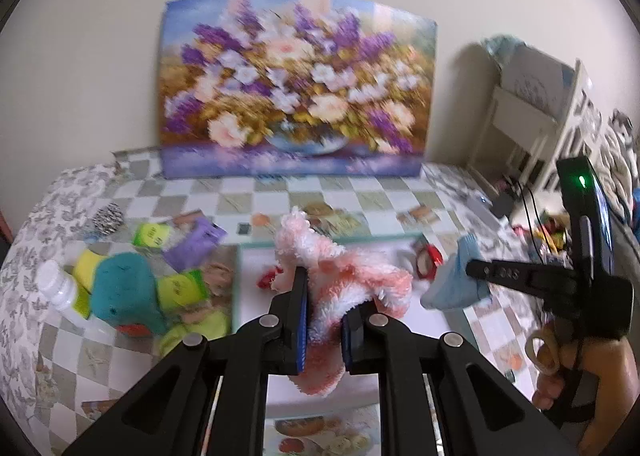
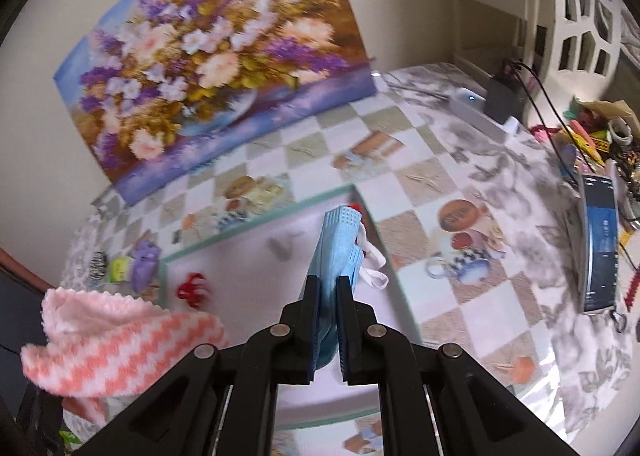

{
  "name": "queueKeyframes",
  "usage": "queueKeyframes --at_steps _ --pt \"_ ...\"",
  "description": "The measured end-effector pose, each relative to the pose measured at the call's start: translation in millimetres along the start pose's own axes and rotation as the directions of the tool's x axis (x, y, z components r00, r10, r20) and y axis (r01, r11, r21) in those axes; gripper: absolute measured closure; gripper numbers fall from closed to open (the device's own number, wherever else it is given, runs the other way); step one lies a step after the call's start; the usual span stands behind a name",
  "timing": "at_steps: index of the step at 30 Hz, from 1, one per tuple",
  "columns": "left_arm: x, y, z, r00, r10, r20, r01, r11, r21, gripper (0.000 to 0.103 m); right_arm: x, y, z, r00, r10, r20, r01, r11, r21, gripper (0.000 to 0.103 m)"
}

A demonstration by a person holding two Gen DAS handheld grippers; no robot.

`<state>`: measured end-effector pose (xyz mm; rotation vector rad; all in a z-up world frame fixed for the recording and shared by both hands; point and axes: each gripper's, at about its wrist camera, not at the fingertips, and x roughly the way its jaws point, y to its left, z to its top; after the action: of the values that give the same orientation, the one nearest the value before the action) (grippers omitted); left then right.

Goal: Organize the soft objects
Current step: 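Carry the mask and towel over the tray and release them inside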

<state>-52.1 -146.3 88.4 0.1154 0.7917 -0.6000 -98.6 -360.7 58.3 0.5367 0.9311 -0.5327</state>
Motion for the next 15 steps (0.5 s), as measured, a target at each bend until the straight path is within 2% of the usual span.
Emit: queueKeyframes --at_steps 4,7,9,12,15 --pt "17.2 -10.4 -9.7 0.997 -0.047 -0.067 0.047 0.999 0.001 0.089 11.8 -6.7 -2.0 0.999 0.012 -0.037 -0.012 1.000 0.018 0.095" --pt "36.8 -13.2 -19.8 0.988 -0.069 -0.139 0.067 0.998 -0.017 0.089 23.6 -7.3 -5.3 0.997 0.032 -0.071 -0.030 0.999 0.028 0.095" --pt "50.9 -10.3 -26.6 0.978 -0.085 -0.189 0.076 0.996 -0.055 0.089 32.9 -5.9 -8.6 0.994 0.046 -0.097 -0.043 0.999 0.028 0.095" --pt "72.6 2.3 -37.3 0.953 -0.136 -0.269 0.095 0.982 -0.161 0.089 46.3 -4.3 -12.9 0.988 0.067 -0.138 -0.063 0.998 0.031 0.094" --pt "87.4 10.6 -45.6 0.945 -0.114 -0.306 0.056 0.980 -0.190 0.089 58.1 -5.4 -17.2 0.982 0.071 -0.175 -0.066 0.997 0.035 0.094"
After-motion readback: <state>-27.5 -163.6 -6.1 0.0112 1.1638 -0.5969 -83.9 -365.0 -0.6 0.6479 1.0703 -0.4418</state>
